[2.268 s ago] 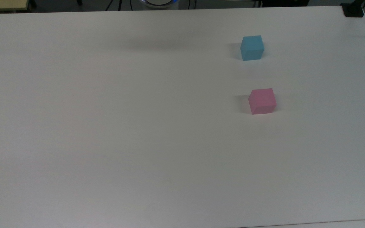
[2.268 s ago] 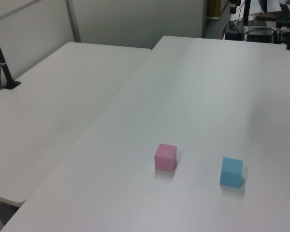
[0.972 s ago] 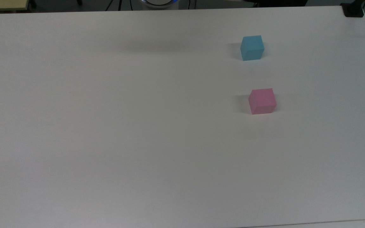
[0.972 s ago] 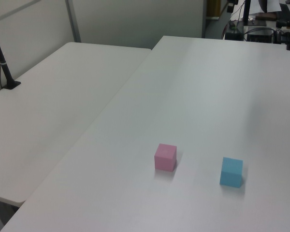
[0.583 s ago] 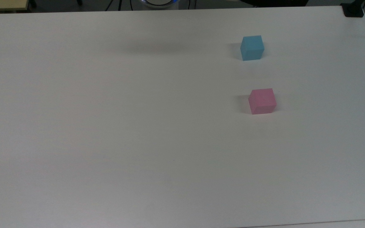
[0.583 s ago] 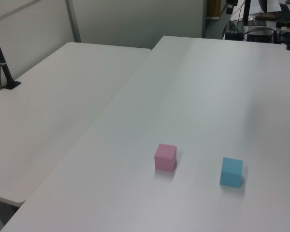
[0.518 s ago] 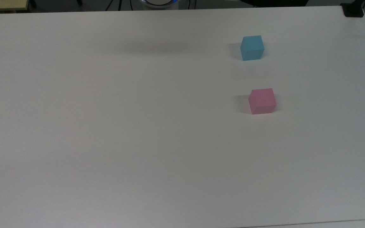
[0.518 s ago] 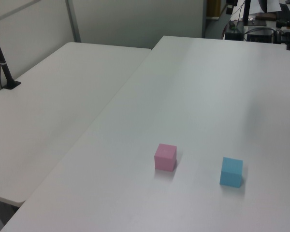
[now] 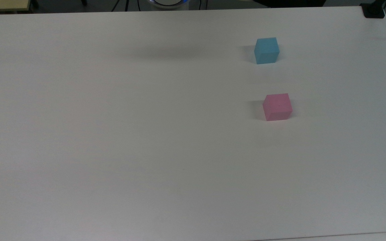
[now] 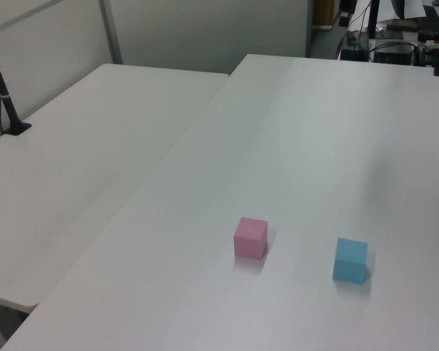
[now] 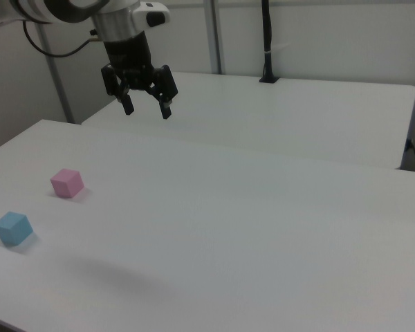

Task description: Put blue cube on pink cube

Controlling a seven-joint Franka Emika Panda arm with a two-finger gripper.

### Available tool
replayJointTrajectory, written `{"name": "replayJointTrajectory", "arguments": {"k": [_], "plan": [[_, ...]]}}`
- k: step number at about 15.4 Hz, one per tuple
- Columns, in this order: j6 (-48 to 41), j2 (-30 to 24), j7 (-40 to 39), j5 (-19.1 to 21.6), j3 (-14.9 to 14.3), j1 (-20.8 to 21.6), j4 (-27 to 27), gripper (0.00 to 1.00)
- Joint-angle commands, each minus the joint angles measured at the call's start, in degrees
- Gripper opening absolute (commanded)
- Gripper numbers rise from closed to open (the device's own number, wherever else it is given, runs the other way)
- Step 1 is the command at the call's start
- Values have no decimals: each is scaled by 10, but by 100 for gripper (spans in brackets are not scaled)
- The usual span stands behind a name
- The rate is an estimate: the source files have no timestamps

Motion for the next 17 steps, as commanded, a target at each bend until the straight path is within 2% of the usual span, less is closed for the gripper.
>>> {"name": "replayJointTrajectory", "arguments": {"k": [1, 7, 9, 11, 12, 15, 17], "plan": [[-2, -3, 2, -4, -1, 22, -14, 100], [-23, 0, 28, 1, -1, 40, -15, 100], [-15, 1, 42, 1, 0, 65, -27, 100], [13, -3, 89, 2, 13, 100, -66, 100], [33, -5, 126, 2, 29, 109, -86, 100], [58, 1, 242, 4, 131, 112, -109, 100], [59, 1, 288, 15, 182, 112, -116, 100]]}}
